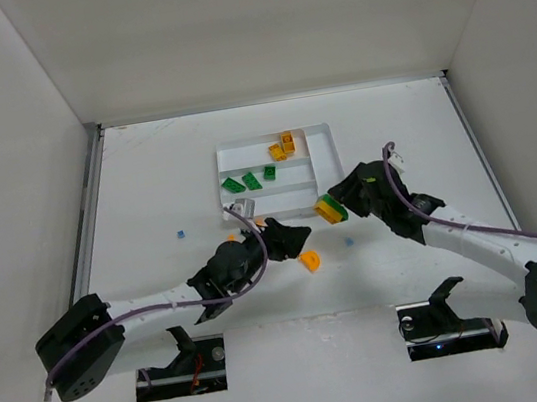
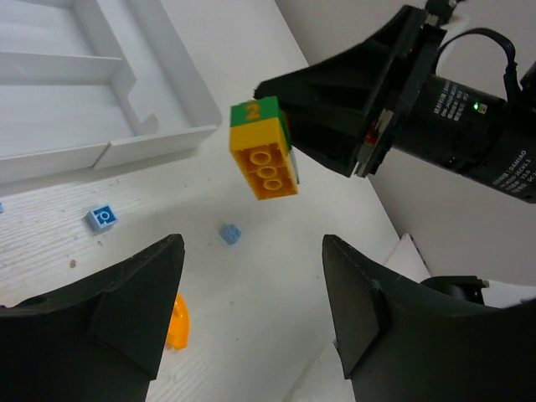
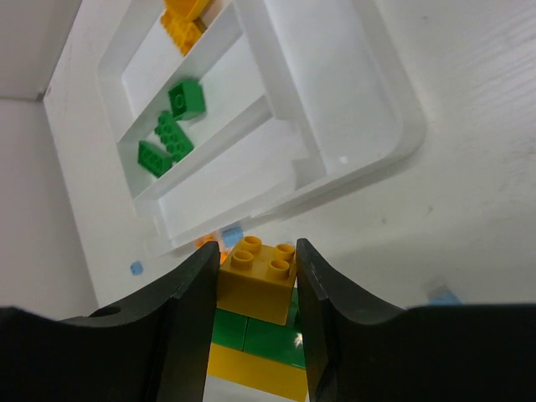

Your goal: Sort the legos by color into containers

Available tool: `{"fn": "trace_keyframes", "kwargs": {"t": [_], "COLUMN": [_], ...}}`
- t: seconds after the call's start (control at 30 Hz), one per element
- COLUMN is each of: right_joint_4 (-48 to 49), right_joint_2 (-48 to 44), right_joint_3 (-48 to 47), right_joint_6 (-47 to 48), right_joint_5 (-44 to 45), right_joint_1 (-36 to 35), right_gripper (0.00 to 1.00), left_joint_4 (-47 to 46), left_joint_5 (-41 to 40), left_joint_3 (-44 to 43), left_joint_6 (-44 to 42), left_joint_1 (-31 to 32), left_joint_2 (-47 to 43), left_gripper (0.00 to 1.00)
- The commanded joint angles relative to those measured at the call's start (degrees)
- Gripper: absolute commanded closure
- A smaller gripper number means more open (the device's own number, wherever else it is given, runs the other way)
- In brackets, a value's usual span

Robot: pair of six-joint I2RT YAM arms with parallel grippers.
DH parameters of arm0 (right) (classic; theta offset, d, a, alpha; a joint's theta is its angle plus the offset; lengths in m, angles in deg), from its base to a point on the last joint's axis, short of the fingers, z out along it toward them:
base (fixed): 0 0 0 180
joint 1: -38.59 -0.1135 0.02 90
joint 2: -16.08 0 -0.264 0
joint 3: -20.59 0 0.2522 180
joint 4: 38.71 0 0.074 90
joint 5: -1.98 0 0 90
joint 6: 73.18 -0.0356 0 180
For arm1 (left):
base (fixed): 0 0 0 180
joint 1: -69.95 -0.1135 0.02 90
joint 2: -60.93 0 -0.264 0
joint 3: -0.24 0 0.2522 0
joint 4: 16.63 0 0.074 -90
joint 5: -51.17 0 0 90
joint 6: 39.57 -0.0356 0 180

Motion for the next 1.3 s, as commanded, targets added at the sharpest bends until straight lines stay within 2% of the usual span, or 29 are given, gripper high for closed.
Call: {"fn": "trace_keyframes", "kwargs": {"t": [0.0,0.23,0.5,0.67,0.9,1.27], "right_joint_4": [7.93,11.19,12.25,12.25,12.25,13.92], "right_joint_2": [2.1,4.57,3.17,2.64,0.53,2.2], "right_joint_3": [-3.44,-4.06,-3.88,-3.71,-2.57,-2.22], "right_joint_6": [-0.04,-1.36,-2.24,-2.33,-2.68,-3.47], "right_joint_5": [-5.13,-6.1,-6.72,-6.81,-7.33,-8.38], "right_joint_1": [-1.9,-4.71,-5.5,-5.5,-5.33,-5.5], "right_gripper": [0.71,0.71,0.71,0.71,0.71,0.71], "left_joint_4": [-6.91,-8.5,-7.53,-7.53,-8.32,-11.66], "left_joint_5": [-1.95,-6.52,-13.55,-14.34,-14.96,-12.68], "left_joint_3": [-3.09,-6.52,-8.54,-9.25,-8.81,-9.34], "left_joint_6": [-2.67,-4.34,-6.28,-6.72,-6.8,-6.98], "left_joint_1": [1.85,3.17,4.05,4.14,4.22,3.61], "left_joint_2": [1.45,6.64,9.81,10.68,10.86,12.27], "left_gripper": [0.35,0.37,0.4,0.44,0.44,0.62]}}
